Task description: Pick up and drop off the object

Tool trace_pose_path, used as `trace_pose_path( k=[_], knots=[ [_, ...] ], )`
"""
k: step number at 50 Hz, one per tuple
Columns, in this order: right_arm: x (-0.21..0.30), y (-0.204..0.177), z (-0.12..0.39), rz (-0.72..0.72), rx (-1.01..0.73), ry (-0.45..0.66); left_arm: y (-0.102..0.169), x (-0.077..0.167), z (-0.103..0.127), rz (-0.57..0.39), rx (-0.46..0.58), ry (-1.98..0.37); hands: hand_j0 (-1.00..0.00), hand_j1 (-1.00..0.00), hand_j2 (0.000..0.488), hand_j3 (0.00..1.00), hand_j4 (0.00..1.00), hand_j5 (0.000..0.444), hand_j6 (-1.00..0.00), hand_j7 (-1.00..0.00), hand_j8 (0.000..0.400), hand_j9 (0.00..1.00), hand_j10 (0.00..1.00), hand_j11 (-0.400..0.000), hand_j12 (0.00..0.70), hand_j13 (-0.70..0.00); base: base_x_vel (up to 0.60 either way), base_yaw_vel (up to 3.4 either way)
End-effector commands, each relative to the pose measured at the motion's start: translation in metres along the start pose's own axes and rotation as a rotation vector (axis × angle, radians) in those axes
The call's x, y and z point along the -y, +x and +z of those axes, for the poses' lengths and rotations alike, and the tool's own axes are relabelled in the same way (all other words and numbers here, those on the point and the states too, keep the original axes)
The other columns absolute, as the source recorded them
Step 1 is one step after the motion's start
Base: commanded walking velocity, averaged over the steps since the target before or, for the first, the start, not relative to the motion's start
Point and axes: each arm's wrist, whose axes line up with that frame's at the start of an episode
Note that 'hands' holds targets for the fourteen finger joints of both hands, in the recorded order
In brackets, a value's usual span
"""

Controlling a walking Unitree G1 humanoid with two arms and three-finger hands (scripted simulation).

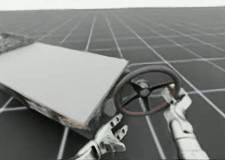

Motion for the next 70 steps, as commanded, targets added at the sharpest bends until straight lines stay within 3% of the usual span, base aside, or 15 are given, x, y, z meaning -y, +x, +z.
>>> trace_pose_path(
  k=[1,70],
  knots=[
    [0.0054,0.003,0.0053,-0.01,0.01,0.027,0.0025,0.0046,0.0011,-0.006,-0.007,0.016,0.0,0.0,0.0,1.0,1.0,0.0,0.0,0.0,0.0,1.0,1.0,-0.4,0.0,-0.7,0.45,-0.18],
    [0.0054,0.003,0.0053,-0.01,0.01,0.027,0.0025,0.0046,0.0011,-0.006,-0.007,0.016,0.0,0.0,0.0,1.0,1.0,0.0,0.0,0.0,0.0,1.0,1.0,-0.4,0.0,-0.7,0.5,-0.04]
  ],
)
